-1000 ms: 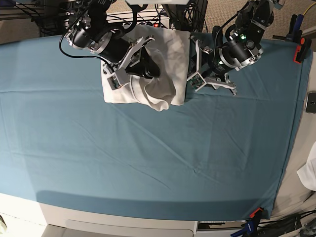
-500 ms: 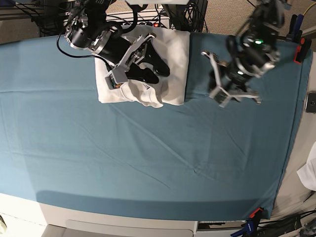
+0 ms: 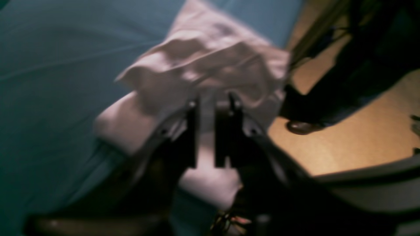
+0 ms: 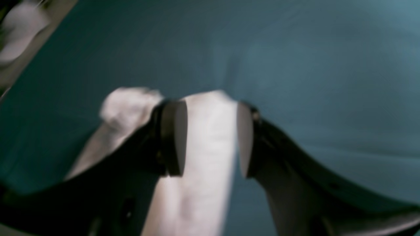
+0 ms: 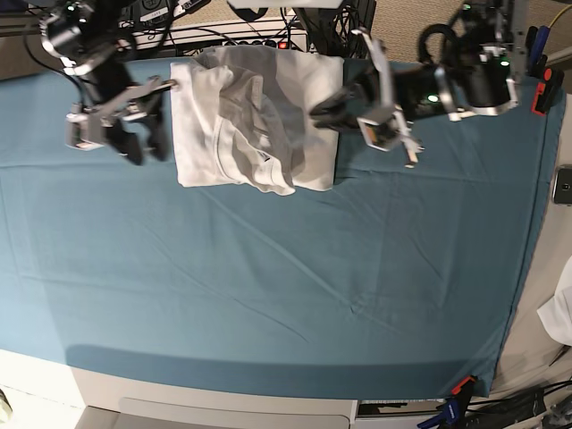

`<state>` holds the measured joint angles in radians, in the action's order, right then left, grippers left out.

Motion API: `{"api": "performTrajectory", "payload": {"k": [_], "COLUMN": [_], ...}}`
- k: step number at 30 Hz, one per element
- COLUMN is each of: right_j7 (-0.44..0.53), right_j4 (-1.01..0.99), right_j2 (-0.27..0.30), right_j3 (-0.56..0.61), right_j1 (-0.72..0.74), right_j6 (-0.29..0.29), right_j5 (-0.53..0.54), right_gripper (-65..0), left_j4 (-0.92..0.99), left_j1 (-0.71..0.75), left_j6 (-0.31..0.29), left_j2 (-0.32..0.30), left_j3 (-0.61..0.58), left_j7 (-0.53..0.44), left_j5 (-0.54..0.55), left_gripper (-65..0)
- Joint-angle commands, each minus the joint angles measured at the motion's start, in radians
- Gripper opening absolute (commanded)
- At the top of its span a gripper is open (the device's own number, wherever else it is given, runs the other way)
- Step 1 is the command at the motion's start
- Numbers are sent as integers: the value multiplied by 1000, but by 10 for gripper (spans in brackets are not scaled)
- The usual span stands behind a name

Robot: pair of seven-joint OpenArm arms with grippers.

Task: Fold the T-shirt properly
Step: 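Release the right gripper and tuck the fabric with the left gripper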

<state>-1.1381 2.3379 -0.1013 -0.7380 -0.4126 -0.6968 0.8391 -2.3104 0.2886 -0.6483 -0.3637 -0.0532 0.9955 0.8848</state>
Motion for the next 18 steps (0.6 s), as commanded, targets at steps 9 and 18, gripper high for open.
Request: {"api": "performTrajectory", "payload": {"k": [9, 18], "right_j7": [50, 67], "right_j4": [18, 18], "right_j2": [18, 15], "right_j3": [-61, -4], "right_j1": [-15, -73], "right_j6": [118, 118], "right_j5": [-142, -171], "right_gripper": [-650, -650], "left_j4": [-14, 66], "left_j1": [-135, -234], "left_j6": [118, 303], "left_j2": [138, 225], "left_j3": [-354, -705], "left_j7": [-152, -161], "left_j5": [-305, -651], "left_gripper": [-650, -650]}}
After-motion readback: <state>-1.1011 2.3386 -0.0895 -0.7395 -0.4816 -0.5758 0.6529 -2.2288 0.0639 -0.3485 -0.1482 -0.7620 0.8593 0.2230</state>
